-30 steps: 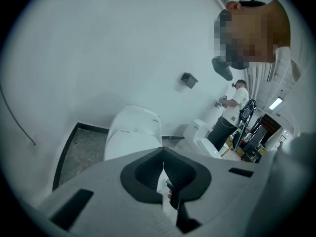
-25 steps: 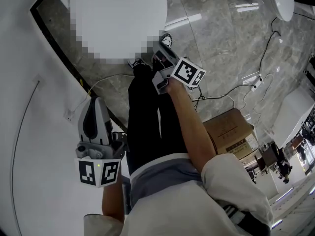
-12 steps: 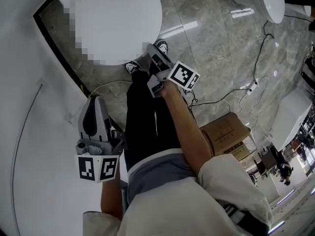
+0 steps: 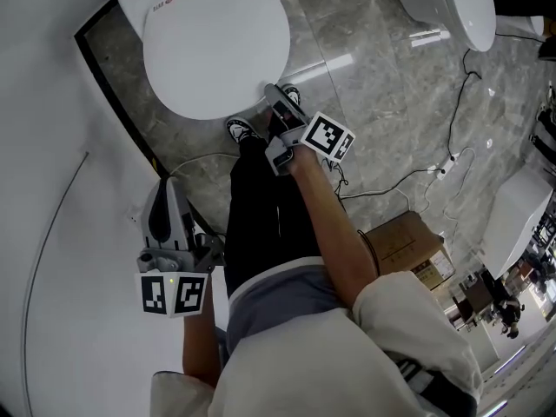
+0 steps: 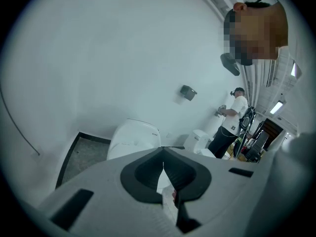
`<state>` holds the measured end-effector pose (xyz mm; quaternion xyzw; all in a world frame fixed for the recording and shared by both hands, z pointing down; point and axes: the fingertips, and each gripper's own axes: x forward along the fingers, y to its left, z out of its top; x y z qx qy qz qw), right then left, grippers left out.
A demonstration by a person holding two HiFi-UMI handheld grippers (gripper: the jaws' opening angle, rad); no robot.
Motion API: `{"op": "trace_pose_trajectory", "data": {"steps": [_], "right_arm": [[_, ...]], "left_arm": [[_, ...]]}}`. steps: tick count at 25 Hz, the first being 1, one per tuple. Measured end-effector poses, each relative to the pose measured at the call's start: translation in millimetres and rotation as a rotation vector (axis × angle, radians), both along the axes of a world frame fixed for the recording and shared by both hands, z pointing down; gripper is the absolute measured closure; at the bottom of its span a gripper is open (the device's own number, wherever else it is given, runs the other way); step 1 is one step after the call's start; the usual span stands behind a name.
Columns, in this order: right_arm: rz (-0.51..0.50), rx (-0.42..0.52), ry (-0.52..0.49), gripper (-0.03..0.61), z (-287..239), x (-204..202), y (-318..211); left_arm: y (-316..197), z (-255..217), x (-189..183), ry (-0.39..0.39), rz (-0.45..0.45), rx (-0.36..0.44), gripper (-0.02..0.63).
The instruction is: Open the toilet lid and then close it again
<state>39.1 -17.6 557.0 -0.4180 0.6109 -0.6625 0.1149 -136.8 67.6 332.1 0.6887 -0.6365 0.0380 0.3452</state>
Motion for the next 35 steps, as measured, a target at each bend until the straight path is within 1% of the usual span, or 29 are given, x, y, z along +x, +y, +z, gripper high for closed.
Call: {"op": "trace_pose_trajectory", "data": {"steps": [5,9,15,21,28,35], "right_arm": [[0.014,0.003,-0.009,0.497,-10.9,-0.8,-5.7],[0.018,0.005,-0.018,0.497,-24.9,-3.1,-13.0],[0.036,0.019,-0.025,0.497,-46.4,-7.5,-31.9],[0.035,0.056,-0.031,0.497,-73.4,-18.7,-53.9],[0.018,0.091,-0.031,0.499,-95.2,-26.3,-75.5],[0.009,0.097,-0.040,0.507,-107.7,-30.6,-91.8]], "left_arm": [[3.9,-11.1,-3.6,-0.004,-0.011,0.011,0.606],[-0.7,-28.8,-7.9,-0.016,-0.019,0.039,0.606],[-13.4,-55.0,-23.4,-0.038,-0.034,0.082,0.606],[-17.0,-79.0,-39.9,-0.058,-0.048,0.117,0.606],[-10.7,-91.8,-44.1,-0.059,-0.057,0.130,0.606],[-1.0,-100.3,-40.7,-0.057,-0.072,0.127,0.606]]}}
